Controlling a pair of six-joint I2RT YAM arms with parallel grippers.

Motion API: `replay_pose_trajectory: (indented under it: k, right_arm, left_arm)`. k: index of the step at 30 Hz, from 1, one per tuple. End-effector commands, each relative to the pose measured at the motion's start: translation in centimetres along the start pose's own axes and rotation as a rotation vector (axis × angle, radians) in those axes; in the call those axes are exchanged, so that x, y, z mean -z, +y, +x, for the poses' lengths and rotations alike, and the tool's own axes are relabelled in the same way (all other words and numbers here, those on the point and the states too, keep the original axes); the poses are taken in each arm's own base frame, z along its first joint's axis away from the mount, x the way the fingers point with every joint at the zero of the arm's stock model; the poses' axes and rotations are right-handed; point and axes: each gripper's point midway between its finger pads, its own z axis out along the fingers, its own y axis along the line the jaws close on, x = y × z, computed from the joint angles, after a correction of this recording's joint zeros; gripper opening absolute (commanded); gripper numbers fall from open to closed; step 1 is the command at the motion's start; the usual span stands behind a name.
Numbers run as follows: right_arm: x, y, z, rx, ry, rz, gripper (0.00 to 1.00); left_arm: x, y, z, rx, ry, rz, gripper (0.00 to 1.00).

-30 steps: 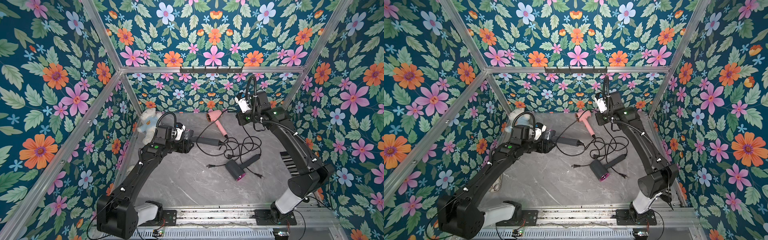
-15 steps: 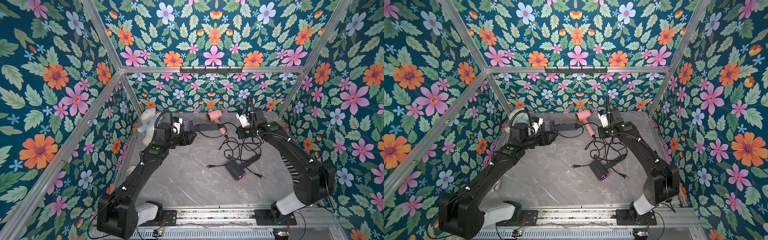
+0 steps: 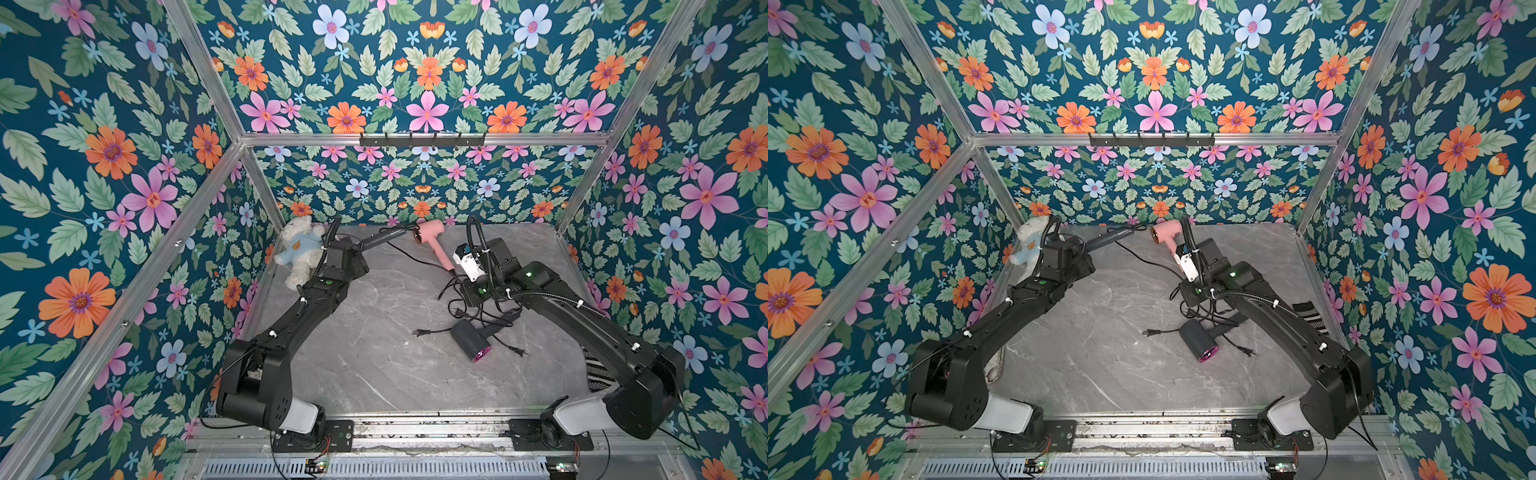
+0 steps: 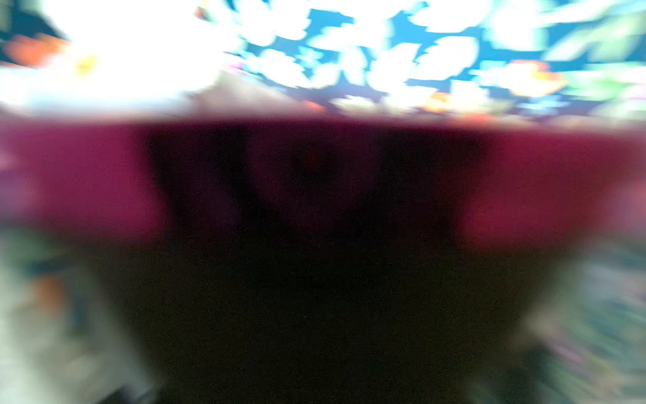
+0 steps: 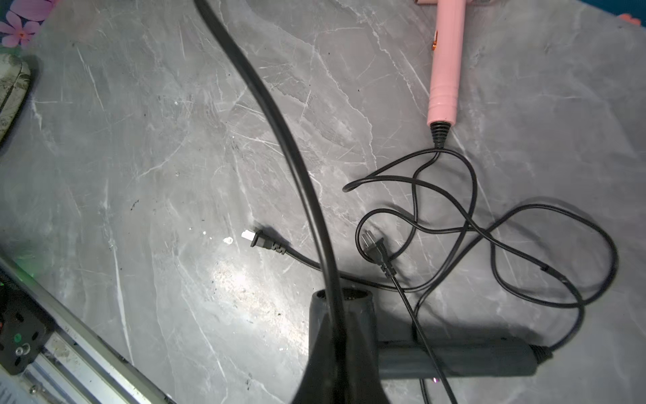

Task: Wrap the cord around the hair dryer
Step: Wrap the power cord around the hair dryer.

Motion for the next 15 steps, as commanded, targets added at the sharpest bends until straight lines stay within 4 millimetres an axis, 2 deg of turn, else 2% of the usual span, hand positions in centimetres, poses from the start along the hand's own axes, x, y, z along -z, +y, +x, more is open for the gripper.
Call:
replay_pose_trajectory:
  k: [1, 7, 11, 15]
  right_arm:
    - [2.3, -0.7, 1.0, 0.038, 0.039, 0.088, 0.0]
    - [5.7, 1.4, -0.5, 0.129, 0.012, 0.101, 0.0]
    - [6.9, 2.6, -2.1, 0.181, -0.016, 0.1, 0.0]
    - [9.0, 3.2, -4.3, 0.255, -0.058, 0.14, 0.0]
  left_arm:
    - [-0.6, 1.6, -2.8, -0.03, -0.141, -0.139, 0.0]
    - [-1.7, 2.0, -2.5, -0.106, -0.138, -0.201, 0.0]
    - [-1.5, 1.7, -2.2, -0.156, -0.138, -0.219, 0.0]
    - [-1.4, 1.9, -2.0, -0.24, -0.133, -0.262, 0.0]
